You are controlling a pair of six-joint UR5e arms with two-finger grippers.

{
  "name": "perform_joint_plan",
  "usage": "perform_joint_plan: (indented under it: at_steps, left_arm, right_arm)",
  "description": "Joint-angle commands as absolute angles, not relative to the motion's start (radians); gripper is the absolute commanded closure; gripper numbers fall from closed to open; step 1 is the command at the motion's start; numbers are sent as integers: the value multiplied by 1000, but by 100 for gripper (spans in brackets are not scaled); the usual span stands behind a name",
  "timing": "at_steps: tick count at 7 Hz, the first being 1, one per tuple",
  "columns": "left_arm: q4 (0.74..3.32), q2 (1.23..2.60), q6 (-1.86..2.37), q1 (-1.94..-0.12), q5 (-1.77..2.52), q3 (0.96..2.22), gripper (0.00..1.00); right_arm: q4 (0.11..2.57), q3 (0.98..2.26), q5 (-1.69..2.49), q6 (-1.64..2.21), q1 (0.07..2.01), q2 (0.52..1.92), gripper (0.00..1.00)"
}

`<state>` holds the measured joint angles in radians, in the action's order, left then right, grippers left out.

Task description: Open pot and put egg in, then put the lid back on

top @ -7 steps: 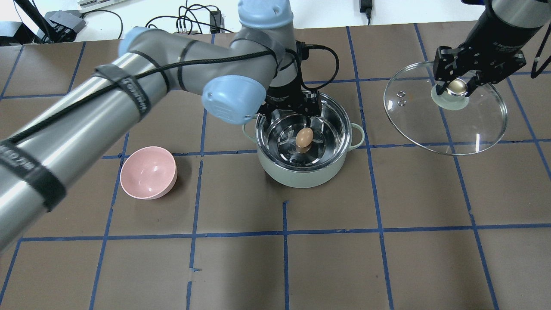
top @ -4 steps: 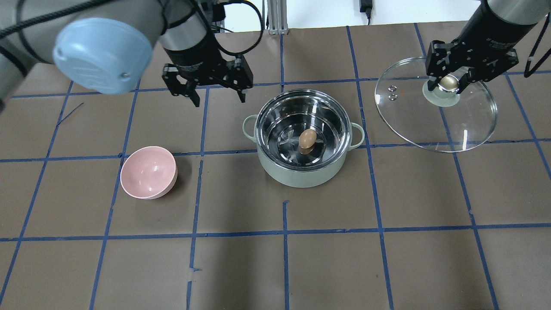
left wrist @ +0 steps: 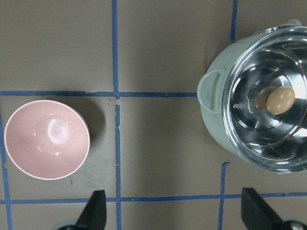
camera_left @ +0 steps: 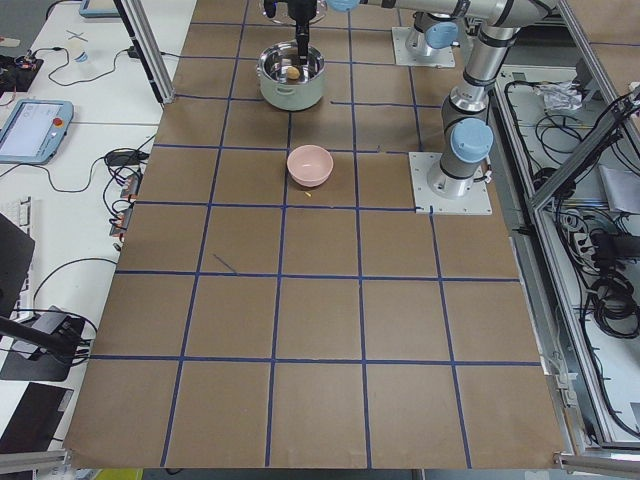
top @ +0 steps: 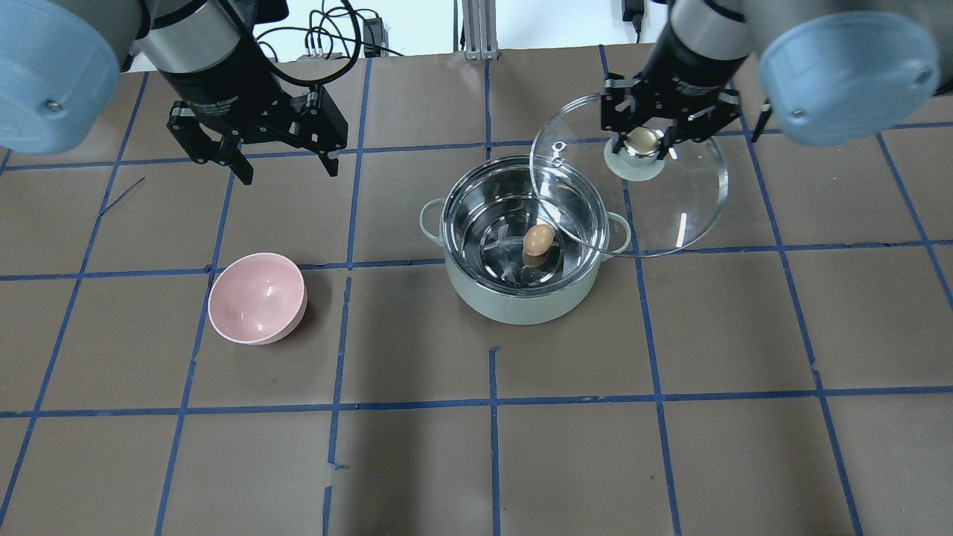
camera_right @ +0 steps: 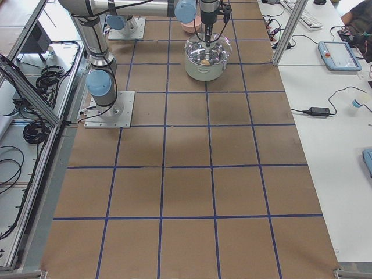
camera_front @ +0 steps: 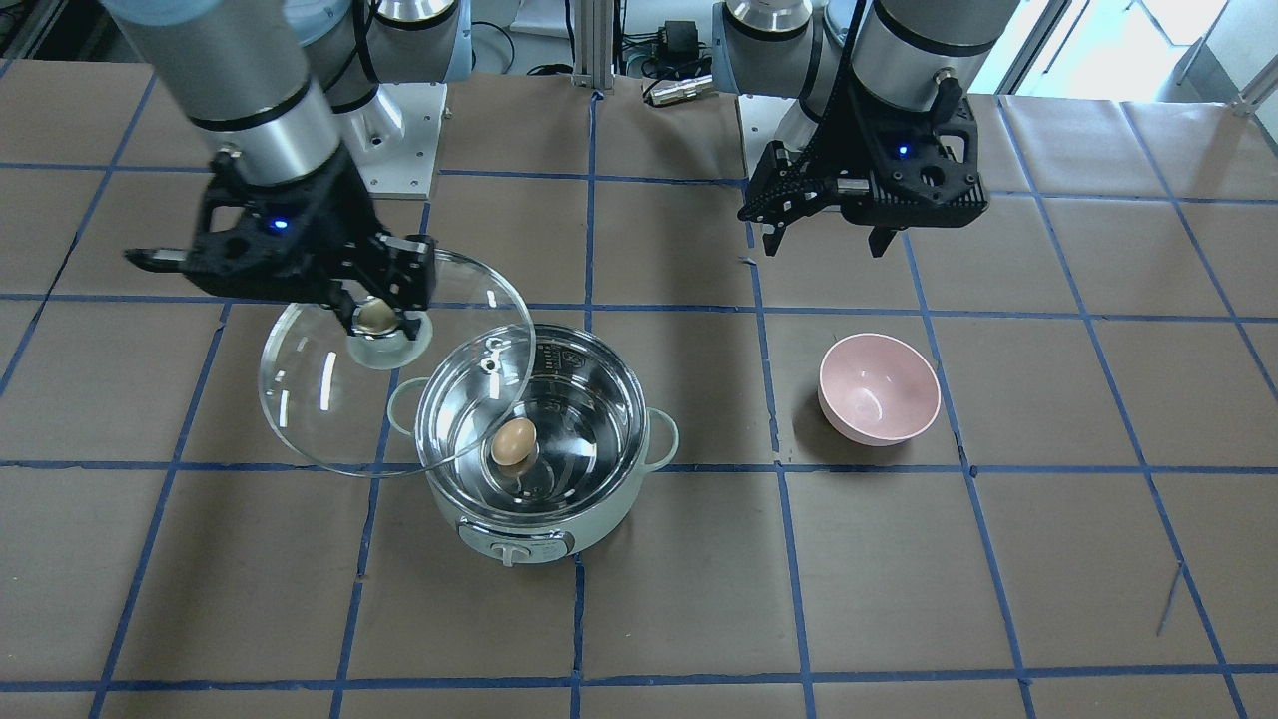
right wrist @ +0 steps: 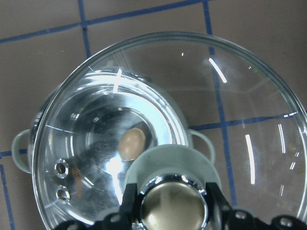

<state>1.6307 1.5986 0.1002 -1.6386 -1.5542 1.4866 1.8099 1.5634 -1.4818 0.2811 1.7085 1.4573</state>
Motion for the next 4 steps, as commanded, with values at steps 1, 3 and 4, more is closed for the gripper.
perform_joint_plan:
  at_steps: [1,3,4]
  left_arm:
    - [1634,1588,95,-1632,-1574,1486,0]
    - [1634,1586,94,-1608,-1563,1483,0]
    - [1635,1583,92,-1606,-1565,1483,0]
  right_arm:
    - [1942,1563,-1547,405,1876,1347,87]
    - [1950,1565,-1545,387,1882,1322,87]
    - [1948,1569,-1539,387,1884,1315,87]
